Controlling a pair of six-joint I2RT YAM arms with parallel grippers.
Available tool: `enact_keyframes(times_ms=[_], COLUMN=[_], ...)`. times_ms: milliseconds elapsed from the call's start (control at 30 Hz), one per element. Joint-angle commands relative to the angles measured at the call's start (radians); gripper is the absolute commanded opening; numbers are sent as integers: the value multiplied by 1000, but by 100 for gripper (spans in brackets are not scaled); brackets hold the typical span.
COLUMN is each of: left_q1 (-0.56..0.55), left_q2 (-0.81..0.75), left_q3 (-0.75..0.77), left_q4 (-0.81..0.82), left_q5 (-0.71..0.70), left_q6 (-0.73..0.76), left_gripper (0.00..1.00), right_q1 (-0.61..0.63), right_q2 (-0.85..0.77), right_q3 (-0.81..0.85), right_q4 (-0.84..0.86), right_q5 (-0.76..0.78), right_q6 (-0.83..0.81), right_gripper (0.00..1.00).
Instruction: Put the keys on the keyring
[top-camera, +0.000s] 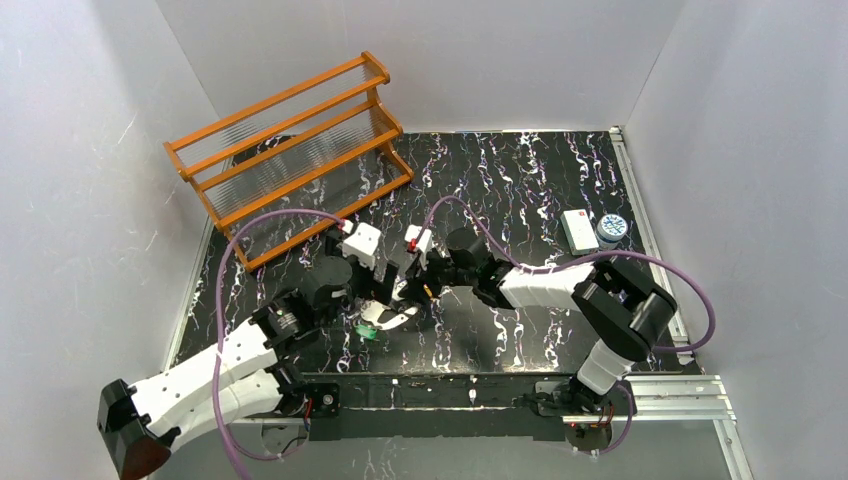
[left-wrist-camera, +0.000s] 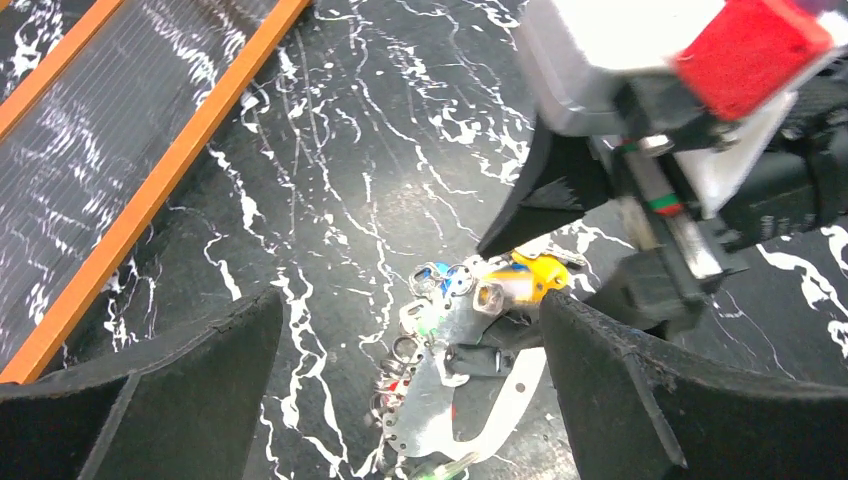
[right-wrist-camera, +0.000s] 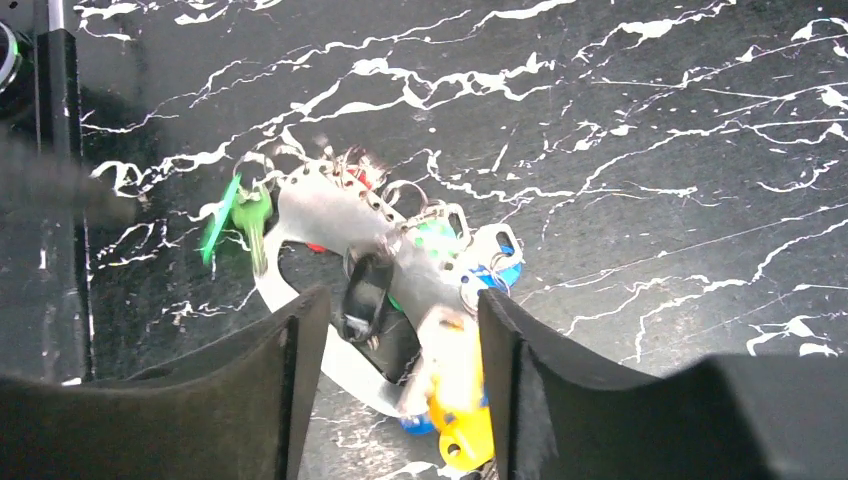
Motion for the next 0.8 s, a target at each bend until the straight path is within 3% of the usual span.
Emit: enact_keyframes(times_ms=[0,300,400,533,767], left_q1=[140,514,619,698,705], left_q2=[-13,85,131,159,148], left_q3=[2,-99,-154,-231,-325], left_q4=[-22,167,270,423,537], left_q5=[159,568,619,599,305], left_q6=[-46,-112,-149,-176,-124], left_gripper=[98,98,98,98,98], right_q1=[-56,-228,-292,-383,-564], right_q2=[16,-86,-164,-293,-508], right_q3=[45,-66,-121,-201,-339], right_q4=[125,174,140,62,-55], right_q5=[-116,-176,-160,-91,137], right_q6=[111,209,205,192,215], right_gripper=[69,97,99,99,99])
